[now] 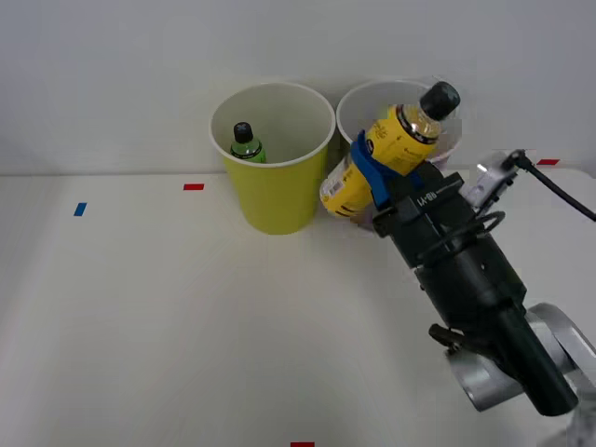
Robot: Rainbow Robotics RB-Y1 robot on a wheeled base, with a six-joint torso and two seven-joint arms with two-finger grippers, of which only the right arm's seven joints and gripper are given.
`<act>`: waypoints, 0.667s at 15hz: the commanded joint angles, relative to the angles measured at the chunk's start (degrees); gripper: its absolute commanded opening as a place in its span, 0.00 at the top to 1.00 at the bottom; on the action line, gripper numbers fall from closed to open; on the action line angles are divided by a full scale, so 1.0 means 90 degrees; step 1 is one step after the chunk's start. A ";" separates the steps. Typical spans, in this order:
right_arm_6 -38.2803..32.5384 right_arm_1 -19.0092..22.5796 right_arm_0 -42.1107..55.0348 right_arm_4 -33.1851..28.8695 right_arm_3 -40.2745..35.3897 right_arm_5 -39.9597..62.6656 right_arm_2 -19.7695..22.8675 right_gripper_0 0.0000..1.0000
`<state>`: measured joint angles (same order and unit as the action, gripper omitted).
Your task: Put cans in the gray bin, plastic bottles in the light green bin
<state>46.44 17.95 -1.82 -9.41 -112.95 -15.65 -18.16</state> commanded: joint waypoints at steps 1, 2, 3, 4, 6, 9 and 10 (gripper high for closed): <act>-0.0043 -0.0491 -0.0862 -0.0009 0.0001 0.1026 -0.0033 1.00; -0.0013 -0.0667 -0.1155 -0.0009 0.0001 0.1495 -0.0062 1.00; 0.0036 -0.0833 -0.1370 -0.0029 0.0001 0.1963 -0.0072 1.00; 0.0075 -0.0960 -0.1536 -0.0097 0.0010 0.2354 -0.0091 1.00; 0.0084 -0.1204 -0.1917 -0.0331 0.0616 0.2256 -0.0130 1.00; 0.0075 -0.1721 -0.2639 -0.0732 0.2071 0.1475 0.0153 1.00; 0.0084 -0.1848 -0.2796 -0.0927 0.2315 0.1475 0.0221 1.00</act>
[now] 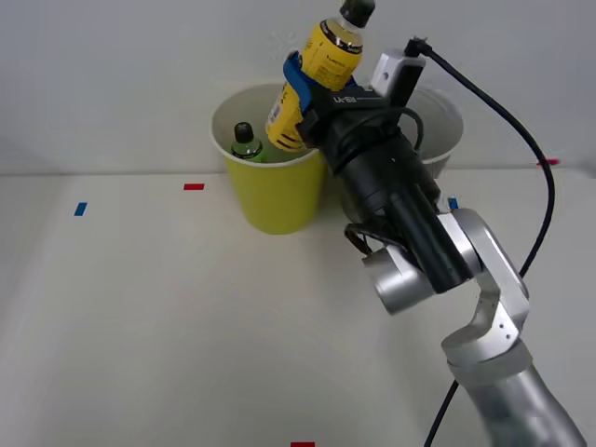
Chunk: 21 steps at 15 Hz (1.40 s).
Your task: Put cans in the gray bin, plastic bottles in the light green bin
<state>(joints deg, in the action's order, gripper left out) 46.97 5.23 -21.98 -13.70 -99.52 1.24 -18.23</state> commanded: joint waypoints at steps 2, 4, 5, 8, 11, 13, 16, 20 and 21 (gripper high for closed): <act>0.0054 -0.0532 -0.0810 -0.0841 0.1146 -0.0401 0.0288 1.00; 0.0074 -0.0532 -0.1073 -0.0968 0.1439 -0.0401 0.0297 1.00; 0.0084 -0.0503 -0.1269 -0.1037 0.1615 -0.0401 0.0337 1.00; 0.0084 -0.0366 -0.1649 -0.1154 0.1996 -0.0401 0.0385 1.00; 0.0064 -0.0298 -0.1757 -0.1173 0.2181 -0.0401 0.0385 1.00; 0.0045 -0.0278 -0.1786 -0.1183 0.2191 -0.0391 0.0366 1.00; 0.0025 -0.0230 -0.1815 -0.1173 0.2181 -0.0391 0.0366 1.00; -0.0034 -0.0239 -0.1806 -0.1154 0.2191 -0.0372 0.0366 1.00; -0.0043 -0.0259 -0.1815 -0.1144 0.2191 -0.0264 0.0356 1.00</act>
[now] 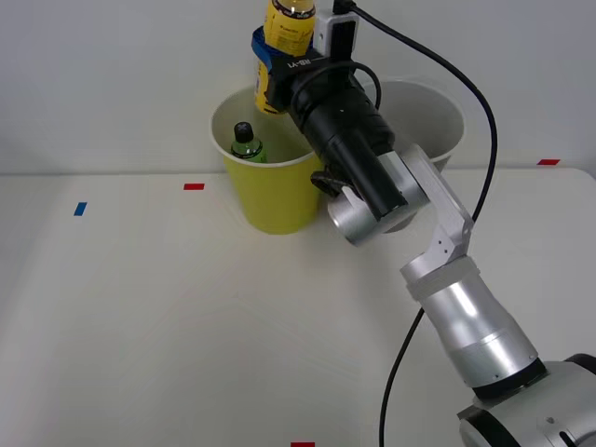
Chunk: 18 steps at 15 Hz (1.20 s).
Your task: Put cans in the gray bin, plastic bottles in the light green bin
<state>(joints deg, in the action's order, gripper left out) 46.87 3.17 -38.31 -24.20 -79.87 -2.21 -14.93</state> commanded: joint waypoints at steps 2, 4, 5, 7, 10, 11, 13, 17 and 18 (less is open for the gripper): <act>-0.0051 -0.0089 -0.0001 0.0043 -0.0003 0.0333 -0.0030 0.65; -0.0080 -0.0118 -0.0001 0.0062 -0.0003 0.0392 -0.0030 0.06; -0.0080 -0.0128 -0.0001 0.0072 -0.0003 0.0382 -0.0020 0.00; -0.0090 -0.0147 -0.0001 0.0053 -0.0003 0.0382 -0.0020 0.00; -0.0080 -0.0157 -0.0001 0.0062 -0.0003 0.0392 -0.0030 0.00; -0.0090 -0.0157 -0.0001 0.0062 -0.0003 0.0382 -0.0030 0.00; -0.0080 -0.0147 -0.0001 0.0062 -0.0003 0.0382 -0.0020 0.00; -0.0061 -0.0147 -0.0001 0.0062 -0.0003 0.0314 -0.0030 0.00; -0.0071 -0.0138 -0.0001 0.0062 -0.0003 0.0294 -0.0030 0.00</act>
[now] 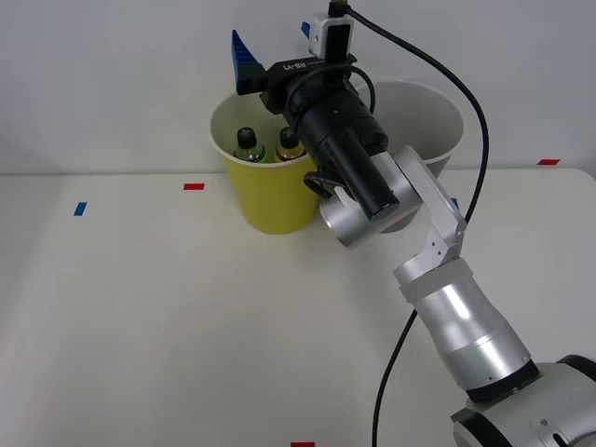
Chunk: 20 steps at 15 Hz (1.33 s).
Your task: Put cans in the gray bin, plastic bottles in the light green bin
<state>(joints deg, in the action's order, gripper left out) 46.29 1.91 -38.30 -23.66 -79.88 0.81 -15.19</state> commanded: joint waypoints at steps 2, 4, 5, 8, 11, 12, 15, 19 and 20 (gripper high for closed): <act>0.0003 0.0002 -0.0002 0.0002 -0.0001 -0.0061 0.0008 0.00; -0.0026 0.0002 -0.0002 0.0002 -0.0001 -0.0148 0.0008 0.00; -0.0046 0.0032 0.0018 0.0012 -0.0001 -0.0275 -0.0002 0.00; -0.0222 0.0422 0.0105 0.0120 -0.0030 -0.0988 -0.0002 0.00; -0.0964 0.0852 0.0623 0.0149 -0.0704 -0.1252 -0.0138 0.00; -0.1189 0.1028 0.0818 0.0159 -0.1007 -0.1252 -0.0226 0.00; -0.1599 0.1536 0.1697 0.0227 -0.2062 -0.1242 -0.0344 0.00; -0.1550 0.2102 0.3250 0.0325 -0.3116 -0.1242 -0.0295 0.00; -0.1511 0.2278 0.3738 0.0315 -0.3439 -0.1242 -0.0217 0.00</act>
<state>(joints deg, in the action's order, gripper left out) 32.28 20.12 -9.59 -20.88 -107.12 -10.41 -17.94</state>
